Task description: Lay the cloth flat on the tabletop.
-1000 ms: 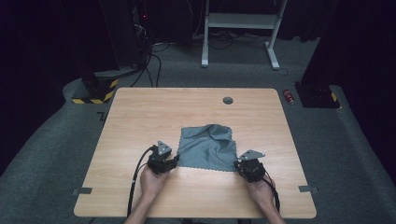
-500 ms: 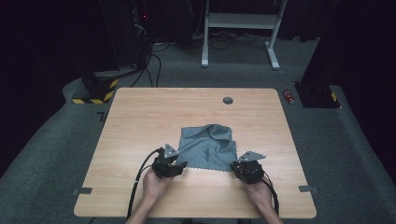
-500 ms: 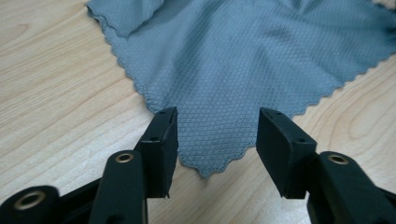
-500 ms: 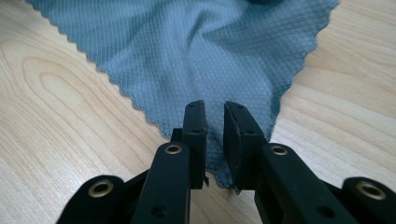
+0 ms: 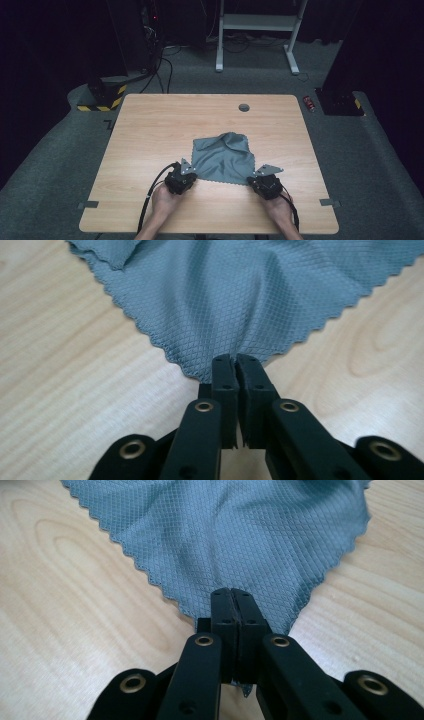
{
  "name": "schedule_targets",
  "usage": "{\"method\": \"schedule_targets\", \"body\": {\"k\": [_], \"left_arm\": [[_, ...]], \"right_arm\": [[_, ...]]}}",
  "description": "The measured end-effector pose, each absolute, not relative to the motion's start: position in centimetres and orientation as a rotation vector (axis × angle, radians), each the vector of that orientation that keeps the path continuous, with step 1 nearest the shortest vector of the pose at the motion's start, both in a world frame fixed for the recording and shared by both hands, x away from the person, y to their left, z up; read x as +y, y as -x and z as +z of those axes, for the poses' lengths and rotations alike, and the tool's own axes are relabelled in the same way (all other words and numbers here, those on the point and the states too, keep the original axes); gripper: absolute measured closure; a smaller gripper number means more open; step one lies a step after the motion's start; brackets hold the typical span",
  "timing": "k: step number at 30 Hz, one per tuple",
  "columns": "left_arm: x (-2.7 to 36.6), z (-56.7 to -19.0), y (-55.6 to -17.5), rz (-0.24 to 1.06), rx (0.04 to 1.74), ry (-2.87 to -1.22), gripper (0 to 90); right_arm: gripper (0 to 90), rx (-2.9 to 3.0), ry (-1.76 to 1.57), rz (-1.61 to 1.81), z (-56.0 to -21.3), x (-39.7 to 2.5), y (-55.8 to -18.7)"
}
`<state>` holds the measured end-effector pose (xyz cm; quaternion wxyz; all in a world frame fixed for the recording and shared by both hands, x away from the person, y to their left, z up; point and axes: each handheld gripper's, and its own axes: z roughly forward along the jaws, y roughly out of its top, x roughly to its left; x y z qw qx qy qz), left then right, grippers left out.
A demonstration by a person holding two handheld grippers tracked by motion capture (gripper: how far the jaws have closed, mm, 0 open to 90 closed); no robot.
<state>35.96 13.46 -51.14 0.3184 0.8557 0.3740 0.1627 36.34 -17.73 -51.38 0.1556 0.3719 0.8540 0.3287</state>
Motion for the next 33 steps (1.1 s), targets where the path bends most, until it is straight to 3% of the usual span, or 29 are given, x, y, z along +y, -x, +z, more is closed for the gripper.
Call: {"method": "schedule_targets", "body": {"k": [13, 15, 17, 19, 22, 33], "left_arm": [[14.4, -50.8, -31.6, 0.366, 0.920, -2.310, 88.6], [14.4, -50.7, -31.6, 0.361, 0.927, -2.307, 86.8], [14.7, -50.4, -32.1, 0.359, 0.948, -2.269, 81.5], [14.8, -50.1, -32.7, 0.359, 0.961, -2.230, 75.3], [14.5, -49.8, -33.6, 0.376, 0.963, -2.220, 69.8], [10.6, -49.9, -40.8, 0.315, 1.018, -2.200, 65.3]], "right_arm": [[89.0, 2.516, -0.972, 0.961, -51.3, -17.9, -32.7], [83.1, 2.517, -0.974, 0.984, -51.3, -17.8, -32.6], [72.6, 2.495, -0.998, 1.016, -51.3, -17.8, -32.8], [69.0, 2.467, -1.020, 1.047, -51.3, -17.7, -33.5], [67.0, 2.421, -1.037, 1.086, -51.2, -17.6, -34.9], [61.9, 2.410, -1.062, 1.101, -52.3, -16.7, -36.8]]}}
